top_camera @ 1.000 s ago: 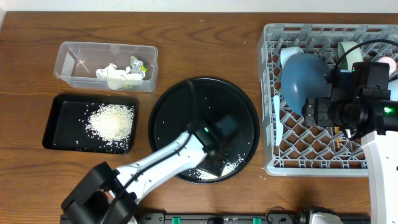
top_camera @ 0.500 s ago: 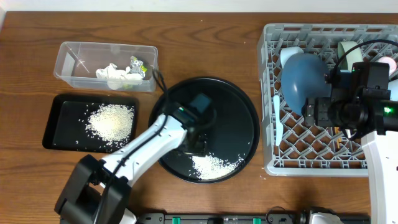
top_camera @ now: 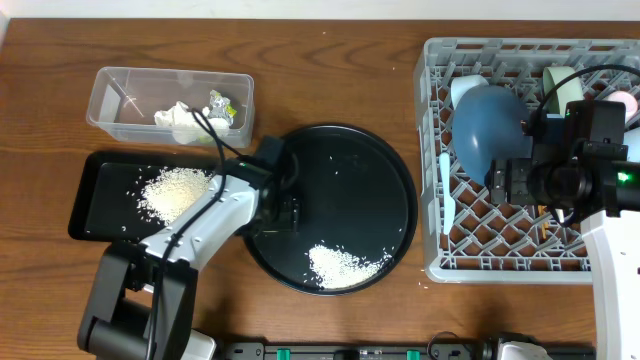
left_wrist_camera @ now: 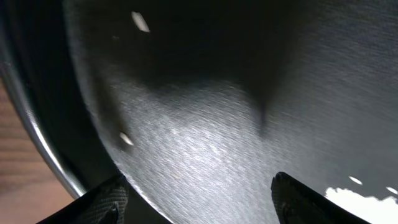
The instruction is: Sort waste into correct bins and load items into the dishwasher rack
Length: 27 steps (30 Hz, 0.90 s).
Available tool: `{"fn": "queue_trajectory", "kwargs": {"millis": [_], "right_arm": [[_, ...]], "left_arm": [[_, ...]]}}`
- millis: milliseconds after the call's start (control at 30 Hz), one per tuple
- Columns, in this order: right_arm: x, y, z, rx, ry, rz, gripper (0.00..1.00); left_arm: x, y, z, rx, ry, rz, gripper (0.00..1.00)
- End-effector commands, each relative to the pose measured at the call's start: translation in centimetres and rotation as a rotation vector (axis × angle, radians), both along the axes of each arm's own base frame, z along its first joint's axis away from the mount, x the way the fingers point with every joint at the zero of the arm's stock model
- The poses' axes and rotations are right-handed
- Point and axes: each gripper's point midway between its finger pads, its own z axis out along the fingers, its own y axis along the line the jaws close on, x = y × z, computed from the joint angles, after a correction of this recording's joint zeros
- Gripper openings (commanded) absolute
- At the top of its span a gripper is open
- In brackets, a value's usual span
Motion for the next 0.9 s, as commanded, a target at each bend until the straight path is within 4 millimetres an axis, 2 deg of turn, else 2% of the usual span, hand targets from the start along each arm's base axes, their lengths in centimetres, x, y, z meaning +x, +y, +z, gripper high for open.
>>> {"fn": "queue_trajectory", "kwargs": {"millis": [0,400,633,767,867], "right_arm": [[0.2,-0.2,0.5,-0.004,-0.012,-0.019,0.91],[0.2,-0.2,0.5,-0.003,-0.012,-0.019,0.91],[0.2,0.0,0.5,0.005,-0.013,-0.015,0.91],[0.3,0.9,0.6,0.054,-0.021,0.007,0.91],[0.6,1.5,0.8,0.085,-0.033,0.027,0.91]], "left_arm": [[0.0,1.3,-1.0,0.009,0.004,-0.005,0.75],[4.1,3.6,-0.9,0.054,-0.156,0.044,0.75],[5.0,4.8,-0.8,0.052,-0.178,0.09,0.75],[5.3,5.7,-0.7,0.052,-0.18,0.121,0.75],[5.3,5.5,-0.7,0.041,-0.179,0.119,0.75]]}}
